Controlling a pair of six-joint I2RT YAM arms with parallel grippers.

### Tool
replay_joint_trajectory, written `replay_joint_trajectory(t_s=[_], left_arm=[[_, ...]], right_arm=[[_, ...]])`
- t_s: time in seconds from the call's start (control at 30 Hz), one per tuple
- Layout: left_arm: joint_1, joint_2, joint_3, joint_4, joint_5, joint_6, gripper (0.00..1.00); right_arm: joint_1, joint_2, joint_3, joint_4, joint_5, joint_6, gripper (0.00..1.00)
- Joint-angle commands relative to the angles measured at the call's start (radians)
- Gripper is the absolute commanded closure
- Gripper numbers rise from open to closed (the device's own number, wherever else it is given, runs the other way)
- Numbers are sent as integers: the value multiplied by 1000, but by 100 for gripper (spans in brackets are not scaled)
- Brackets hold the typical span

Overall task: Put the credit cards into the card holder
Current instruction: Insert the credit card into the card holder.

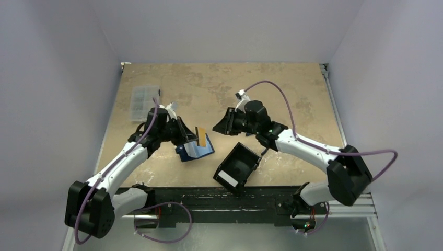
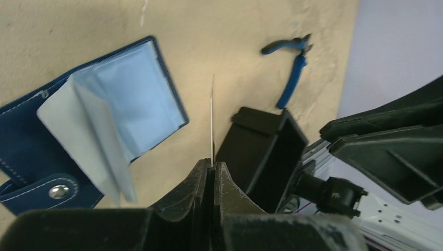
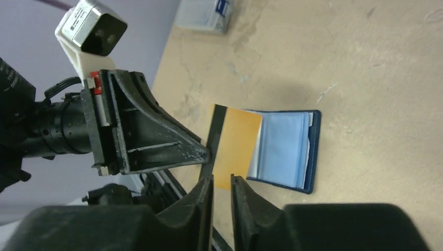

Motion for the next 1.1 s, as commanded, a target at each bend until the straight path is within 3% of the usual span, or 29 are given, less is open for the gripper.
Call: replay_joint_trajectory(t_s=[0.0, 0.2, 0.73, 1.07], left_arm=[[3, 72, 53, -110, 26, 111, 100], [2, 112, 31, -151, -30, 119, 100], [2, 106, 31, -290, -261, 113, 100], [4, 104, -18, -164, -138, 105, 100]], right_arm=[[-1, 169, 170, -175, -167, -195, 82], [43, 371, 296, -212, -262, -238, 100], [61, 511, 324, -172, -233, -199, 100], [62, 547, 320, -171, -206, -210, 100]])
